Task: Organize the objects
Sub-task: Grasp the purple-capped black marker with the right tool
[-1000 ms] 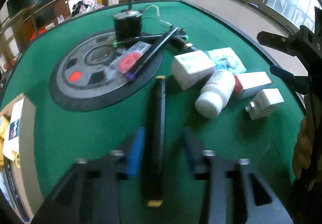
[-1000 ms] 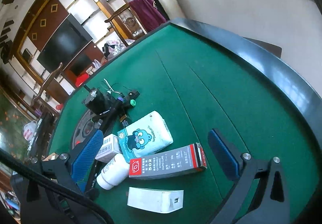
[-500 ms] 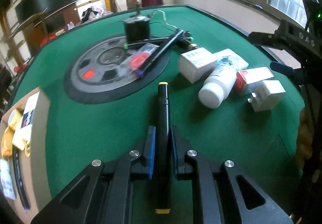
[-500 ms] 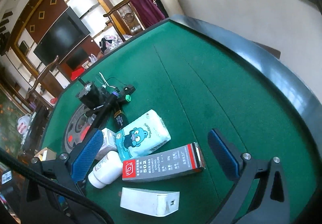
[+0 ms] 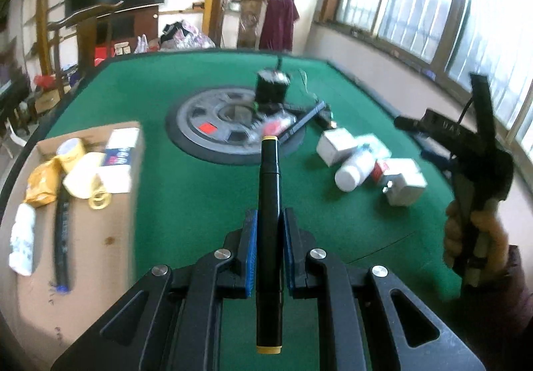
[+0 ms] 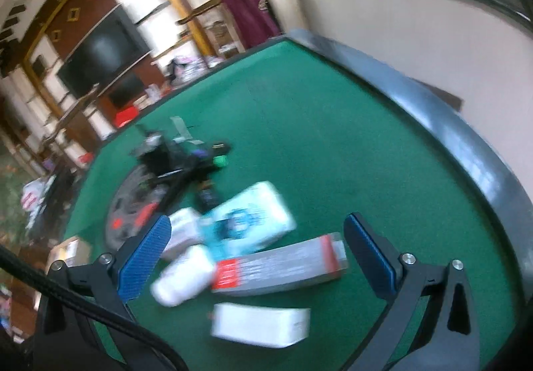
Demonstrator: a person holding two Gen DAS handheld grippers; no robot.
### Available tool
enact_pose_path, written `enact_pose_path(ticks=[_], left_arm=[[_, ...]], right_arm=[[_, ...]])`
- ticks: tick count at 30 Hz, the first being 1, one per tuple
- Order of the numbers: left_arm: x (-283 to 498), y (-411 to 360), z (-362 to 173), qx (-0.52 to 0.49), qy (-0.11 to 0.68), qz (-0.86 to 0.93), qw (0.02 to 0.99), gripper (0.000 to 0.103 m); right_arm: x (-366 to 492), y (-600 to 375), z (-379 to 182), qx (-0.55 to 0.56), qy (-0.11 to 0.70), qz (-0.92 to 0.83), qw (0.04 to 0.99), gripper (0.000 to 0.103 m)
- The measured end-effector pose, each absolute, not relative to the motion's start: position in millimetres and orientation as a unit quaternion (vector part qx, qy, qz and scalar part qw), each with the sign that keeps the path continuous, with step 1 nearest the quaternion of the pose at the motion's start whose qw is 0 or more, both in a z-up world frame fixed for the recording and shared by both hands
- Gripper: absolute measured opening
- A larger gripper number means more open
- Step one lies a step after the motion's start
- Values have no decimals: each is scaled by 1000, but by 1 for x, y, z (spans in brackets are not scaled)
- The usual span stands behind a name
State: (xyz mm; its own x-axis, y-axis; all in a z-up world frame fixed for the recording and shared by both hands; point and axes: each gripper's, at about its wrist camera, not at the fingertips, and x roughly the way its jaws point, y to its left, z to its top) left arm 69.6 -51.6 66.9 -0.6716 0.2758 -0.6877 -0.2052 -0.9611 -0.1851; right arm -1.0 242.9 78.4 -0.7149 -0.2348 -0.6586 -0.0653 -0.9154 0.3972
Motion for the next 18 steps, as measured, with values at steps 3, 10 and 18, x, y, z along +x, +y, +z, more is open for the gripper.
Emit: enact_pose_path(ticks=[3,10,18], left_arm=[[77,-77,76,-364,-75,919,131,12],[93,-132,75,-350,-130,918,131,12],[96,-186,65,-337,-164,920,117,12]], right_arm=[[-12,221,92,395,-210,-889,95,103],[-73,152,85,480,-210,-839,147,103],[-114,110,54,537,-151,-827,63,65]])
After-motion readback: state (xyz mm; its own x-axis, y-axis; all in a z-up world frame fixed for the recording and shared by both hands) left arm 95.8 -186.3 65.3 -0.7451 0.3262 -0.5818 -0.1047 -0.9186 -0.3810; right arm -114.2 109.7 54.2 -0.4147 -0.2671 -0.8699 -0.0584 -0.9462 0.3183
